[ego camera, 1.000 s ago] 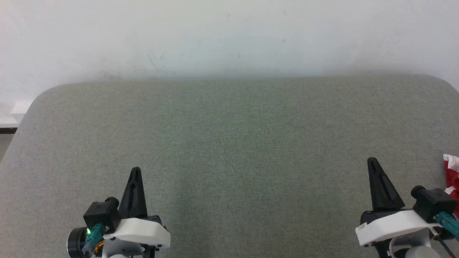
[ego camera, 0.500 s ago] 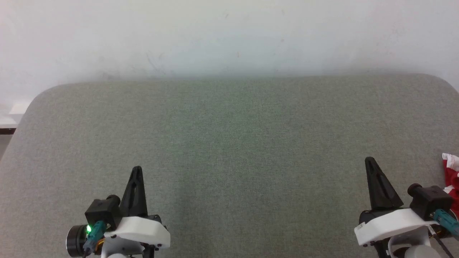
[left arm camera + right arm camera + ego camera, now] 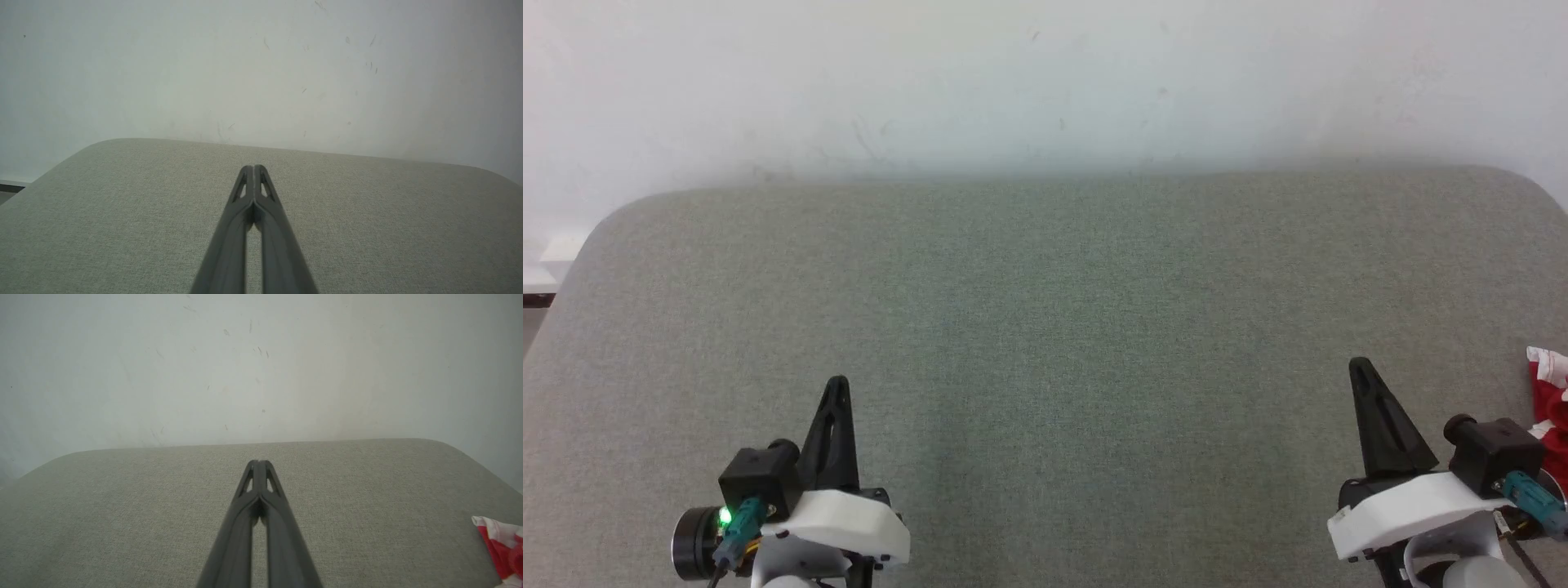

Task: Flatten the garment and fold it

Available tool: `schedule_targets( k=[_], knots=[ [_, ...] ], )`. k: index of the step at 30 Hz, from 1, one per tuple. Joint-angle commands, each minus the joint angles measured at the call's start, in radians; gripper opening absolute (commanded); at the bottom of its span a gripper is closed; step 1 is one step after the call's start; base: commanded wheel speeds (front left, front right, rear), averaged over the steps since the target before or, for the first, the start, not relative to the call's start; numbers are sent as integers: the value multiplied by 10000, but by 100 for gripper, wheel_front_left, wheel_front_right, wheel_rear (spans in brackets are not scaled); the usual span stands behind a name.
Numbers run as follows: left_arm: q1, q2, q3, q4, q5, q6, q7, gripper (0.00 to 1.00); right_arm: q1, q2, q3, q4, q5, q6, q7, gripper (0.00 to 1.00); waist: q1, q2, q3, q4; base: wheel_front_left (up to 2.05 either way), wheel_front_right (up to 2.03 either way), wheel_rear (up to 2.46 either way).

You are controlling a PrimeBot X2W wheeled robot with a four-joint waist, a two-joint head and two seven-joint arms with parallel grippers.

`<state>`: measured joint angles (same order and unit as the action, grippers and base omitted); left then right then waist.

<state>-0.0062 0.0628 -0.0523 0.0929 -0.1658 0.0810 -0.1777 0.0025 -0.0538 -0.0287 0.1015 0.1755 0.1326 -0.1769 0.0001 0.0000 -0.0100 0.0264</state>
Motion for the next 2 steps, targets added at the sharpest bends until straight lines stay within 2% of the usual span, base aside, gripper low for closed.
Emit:
schedule_targets(
  k=[1, 2],
  knots=[
    [20, -37, 62, -69, 114, -44, 60, 0, -8, 12, 21, -94, -98, -6, 53, 0, 0, 0, 2, -4, 0, 0, 0],
    [21, -38, 68, -79, 132, -53, 81, 0, -9, 12, 24, -105, -118, -6, 73, 0, -1, 0, 3, -7, 0, 0, 0]
  ],
)
